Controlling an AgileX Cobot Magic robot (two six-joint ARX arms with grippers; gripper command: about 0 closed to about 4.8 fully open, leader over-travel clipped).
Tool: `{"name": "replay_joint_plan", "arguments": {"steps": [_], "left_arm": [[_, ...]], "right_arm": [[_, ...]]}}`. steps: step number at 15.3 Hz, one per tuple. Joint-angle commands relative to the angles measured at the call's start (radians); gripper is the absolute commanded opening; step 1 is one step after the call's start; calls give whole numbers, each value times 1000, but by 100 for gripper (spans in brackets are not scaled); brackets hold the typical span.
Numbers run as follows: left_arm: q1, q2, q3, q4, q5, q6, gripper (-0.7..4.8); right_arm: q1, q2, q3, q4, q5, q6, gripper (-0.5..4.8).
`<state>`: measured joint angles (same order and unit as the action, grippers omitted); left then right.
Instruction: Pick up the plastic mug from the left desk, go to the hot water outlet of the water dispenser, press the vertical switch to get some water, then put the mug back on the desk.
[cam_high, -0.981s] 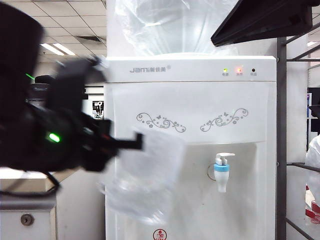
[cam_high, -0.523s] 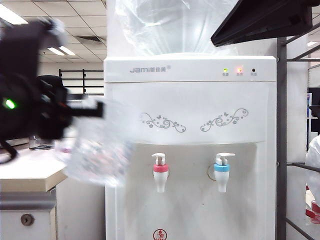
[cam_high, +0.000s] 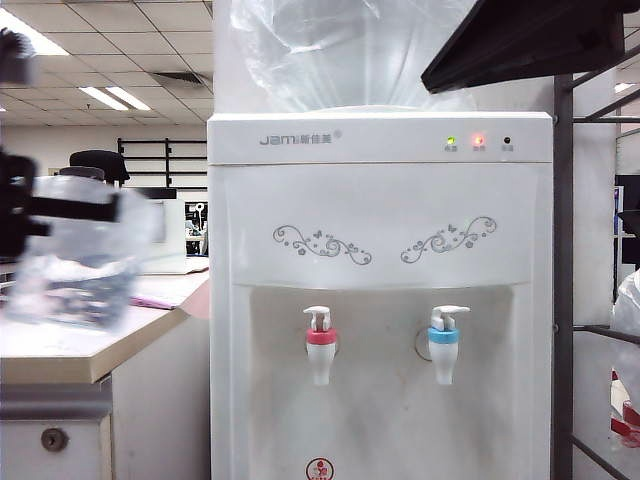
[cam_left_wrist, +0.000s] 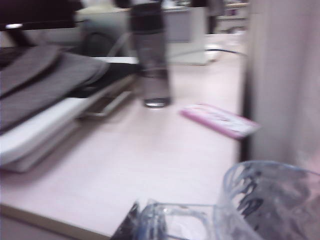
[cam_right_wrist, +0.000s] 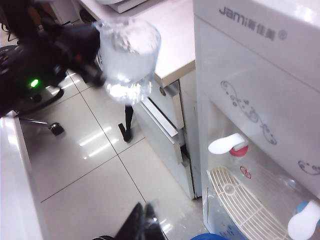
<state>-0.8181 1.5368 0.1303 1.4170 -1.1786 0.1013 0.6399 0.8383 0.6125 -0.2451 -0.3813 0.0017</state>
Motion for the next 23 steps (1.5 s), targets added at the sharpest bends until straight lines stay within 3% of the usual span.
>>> {"name": "replay_joint_plan", "arguments": {"steps": [1, 2, 4, 5, 7, 11, 14, 23], "left_arm": [[153, -4, 13, 40, 84, -8, -5], [321, -3, 32, 39, 229, -8, -5], [462, -2, 57, 25, 384, -25, -5], [620, -1, 114, -69, 587, -104, -5], [737, 30, 214, -203, 753, -173, -6], [796, 223, 396, -199, 828, -161, -6], [806, 359, 475, -134, 828, -161, -6], [806, 402, 344, -96, 867, -135, -5]], "right_arm": [[0, -1, 3, 13, -3, -3, -5], [0, -1, 3, 13, -3, -3, -5], [0, -2, 3, 13, -2, -3, -5], [0, -1, 3, 13, -3, -3, -5], [0, -1, 3, 14, -2, -3, -5], [0, -1, 3, 14, -3, -3, -5], [0, -1, 3, 11, -3, -3, -5], [0, -1, 3, 10, -3, -3, -5]]}}
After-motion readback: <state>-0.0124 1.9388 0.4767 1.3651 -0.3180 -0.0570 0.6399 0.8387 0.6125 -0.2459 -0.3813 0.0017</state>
